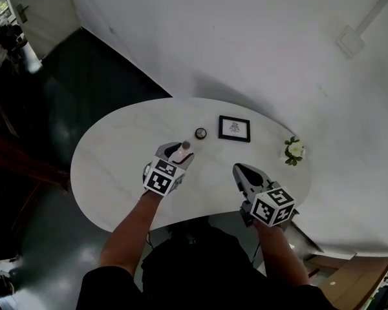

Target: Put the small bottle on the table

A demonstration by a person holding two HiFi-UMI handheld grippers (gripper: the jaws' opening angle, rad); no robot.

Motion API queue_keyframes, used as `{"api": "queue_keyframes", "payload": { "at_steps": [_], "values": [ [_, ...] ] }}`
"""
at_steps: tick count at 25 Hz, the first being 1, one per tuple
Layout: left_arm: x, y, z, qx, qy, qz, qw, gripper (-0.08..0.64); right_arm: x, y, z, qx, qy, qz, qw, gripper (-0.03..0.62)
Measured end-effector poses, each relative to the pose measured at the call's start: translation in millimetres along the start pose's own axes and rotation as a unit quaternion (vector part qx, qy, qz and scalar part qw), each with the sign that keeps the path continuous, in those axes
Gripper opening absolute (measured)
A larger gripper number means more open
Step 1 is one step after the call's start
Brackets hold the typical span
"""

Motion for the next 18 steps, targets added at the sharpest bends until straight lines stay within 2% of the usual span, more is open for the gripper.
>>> {"api": "queue_keyframes", "payload": {
  "at_steps": [3,7,9,12,18],
  "values": [
    [7,-1,-10,0.010,0.003,-0.027,0.9996,0.204,0,-3,-6,0.006,-0.002,-0.001,1.000,0.006],
    [24,-2,-24,0.014,0.001,-0.022,0.9997,0.201,4,-5,-12,0.017,-0.011,0.006,1.000,0.006],
    [31,-5,-29,0.016,-0.001,-0.021,0.9996,0.138,9,-7,-16,0.021,-0.018,0.009,1.000,0.006],
    [45,-13,-31,0.018,-0.007,-0.034,0.9993,0.137,22,-6,-25,0.026,-0.028,0.014,0.999,0.006],
    [84,-37,-37,0.032,-0.055,-0.011,0.9979,0.120,49,-8,-48,0.044,-0.036,0.010,0.998,0.006]
  ]
}}
Point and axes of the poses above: the fingertips, and each gripper's own axes: z forward along the fingers, x to its right, y out of its underside, the point moved 8 cm from there along -z, backward along the fingers, and after that the axes turned 5 degrees about x, right-handed, at the moved point
